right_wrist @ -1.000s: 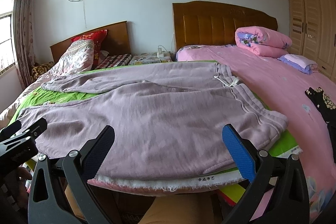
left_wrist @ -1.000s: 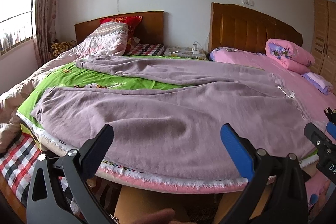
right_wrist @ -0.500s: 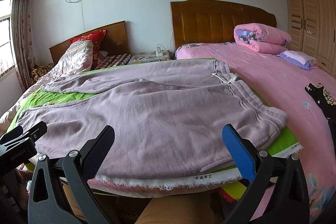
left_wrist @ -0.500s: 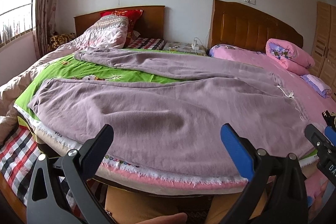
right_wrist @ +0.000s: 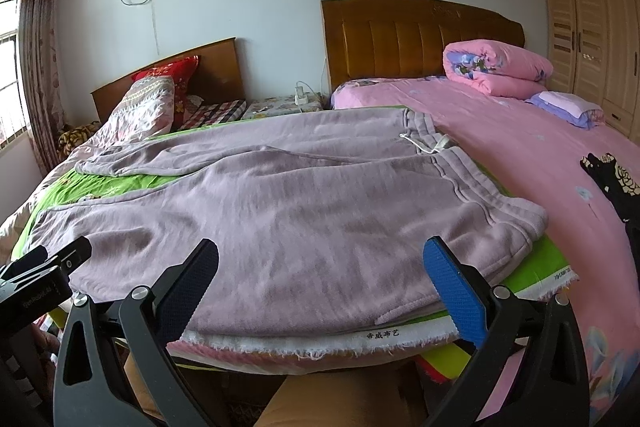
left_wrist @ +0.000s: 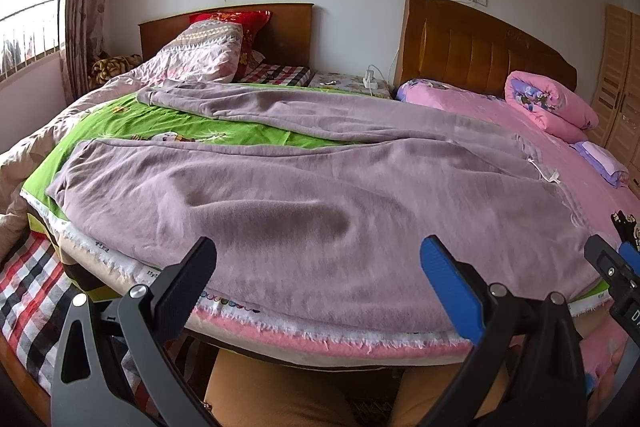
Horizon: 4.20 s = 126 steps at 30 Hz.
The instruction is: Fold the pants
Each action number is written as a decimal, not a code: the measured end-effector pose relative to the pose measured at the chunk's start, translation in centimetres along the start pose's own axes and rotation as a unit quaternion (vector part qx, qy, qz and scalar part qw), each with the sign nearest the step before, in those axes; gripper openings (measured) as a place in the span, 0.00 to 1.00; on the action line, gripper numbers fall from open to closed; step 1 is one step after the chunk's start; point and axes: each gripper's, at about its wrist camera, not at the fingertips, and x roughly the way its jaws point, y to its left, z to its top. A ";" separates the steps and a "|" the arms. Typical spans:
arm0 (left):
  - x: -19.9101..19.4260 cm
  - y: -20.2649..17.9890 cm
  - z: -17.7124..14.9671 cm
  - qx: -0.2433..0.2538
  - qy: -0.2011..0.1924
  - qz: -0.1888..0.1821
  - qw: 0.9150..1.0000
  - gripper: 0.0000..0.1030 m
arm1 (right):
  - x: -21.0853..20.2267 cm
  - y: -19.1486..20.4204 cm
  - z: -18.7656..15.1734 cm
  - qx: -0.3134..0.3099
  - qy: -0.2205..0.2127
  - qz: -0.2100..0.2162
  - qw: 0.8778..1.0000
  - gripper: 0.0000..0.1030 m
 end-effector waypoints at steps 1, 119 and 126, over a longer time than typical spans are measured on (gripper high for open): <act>0.1 0.0 0.0 -0.001 0.001 -0.004 1.000 0.99 | 0.0 -0.1 0.0 0.000 -0.001 0.000 1.000 0.96; 15.4 8.8 5.4 -0.244 0.224 -0.245 0.911 0.95 | 15.4 -21.7 3.4 0.311 0.120 0.099 0.938 0.25; 17.6 9.0 7.0 -0.292 0.242 -0.188 0.906 0.69 | 14.6 -21.7 2.9 0.296 0.115 0.100 0.943 0.25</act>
